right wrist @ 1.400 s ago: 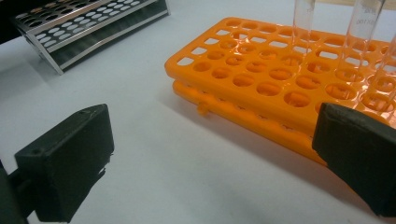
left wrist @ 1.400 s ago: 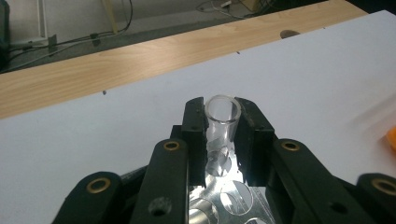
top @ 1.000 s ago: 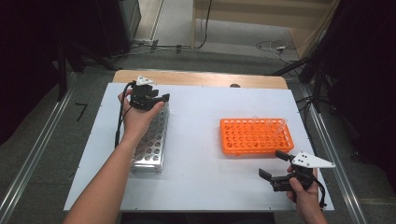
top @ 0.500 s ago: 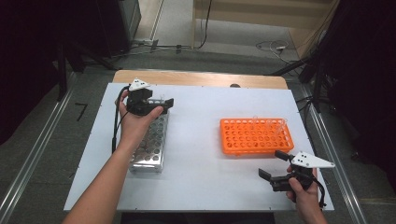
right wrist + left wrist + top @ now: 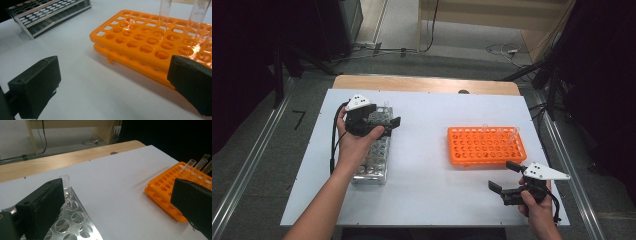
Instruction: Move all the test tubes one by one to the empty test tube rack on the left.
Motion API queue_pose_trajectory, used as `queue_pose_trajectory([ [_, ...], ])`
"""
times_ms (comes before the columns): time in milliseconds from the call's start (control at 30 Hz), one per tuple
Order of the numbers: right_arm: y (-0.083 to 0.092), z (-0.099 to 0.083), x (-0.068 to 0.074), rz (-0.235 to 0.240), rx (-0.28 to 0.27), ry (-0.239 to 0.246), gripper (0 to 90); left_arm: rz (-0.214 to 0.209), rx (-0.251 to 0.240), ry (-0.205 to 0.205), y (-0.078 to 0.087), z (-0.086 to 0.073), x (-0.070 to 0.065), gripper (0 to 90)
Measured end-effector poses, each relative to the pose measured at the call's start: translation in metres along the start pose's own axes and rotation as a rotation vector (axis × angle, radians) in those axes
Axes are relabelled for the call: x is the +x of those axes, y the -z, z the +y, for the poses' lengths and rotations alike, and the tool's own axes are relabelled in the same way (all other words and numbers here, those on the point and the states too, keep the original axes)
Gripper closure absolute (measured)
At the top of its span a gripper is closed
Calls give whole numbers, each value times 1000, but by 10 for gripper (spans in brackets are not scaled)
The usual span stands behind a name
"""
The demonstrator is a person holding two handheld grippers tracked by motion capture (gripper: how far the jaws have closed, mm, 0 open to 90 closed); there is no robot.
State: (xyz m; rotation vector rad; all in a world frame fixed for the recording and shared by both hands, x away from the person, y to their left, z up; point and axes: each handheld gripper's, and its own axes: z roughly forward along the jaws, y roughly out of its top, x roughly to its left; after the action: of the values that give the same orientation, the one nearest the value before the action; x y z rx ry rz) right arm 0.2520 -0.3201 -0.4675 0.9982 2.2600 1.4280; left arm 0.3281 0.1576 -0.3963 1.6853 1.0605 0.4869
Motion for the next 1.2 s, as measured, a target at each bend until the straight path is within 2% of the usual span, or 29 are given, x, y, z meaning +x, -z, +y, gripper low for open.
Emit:
queue_pose_trajectory([
  [500, 0, 2, 0, -10, -3, -2, 0, -26, -43, -38, 34, -17, -31, 0],
  [900, 1, 6, -4, -39, -16, -6, 0, -39, -67, -32, 55, -39, -44, 0],
  [1067, 1, 11, -10, -75, -13, -24, 0, -34, -73, -40, 62, -49, -47, 0],
  [1200, 0, 17, -14, -102, -13, -37, 0, -37, -81, -28, 66, -58, -47, 0],
])
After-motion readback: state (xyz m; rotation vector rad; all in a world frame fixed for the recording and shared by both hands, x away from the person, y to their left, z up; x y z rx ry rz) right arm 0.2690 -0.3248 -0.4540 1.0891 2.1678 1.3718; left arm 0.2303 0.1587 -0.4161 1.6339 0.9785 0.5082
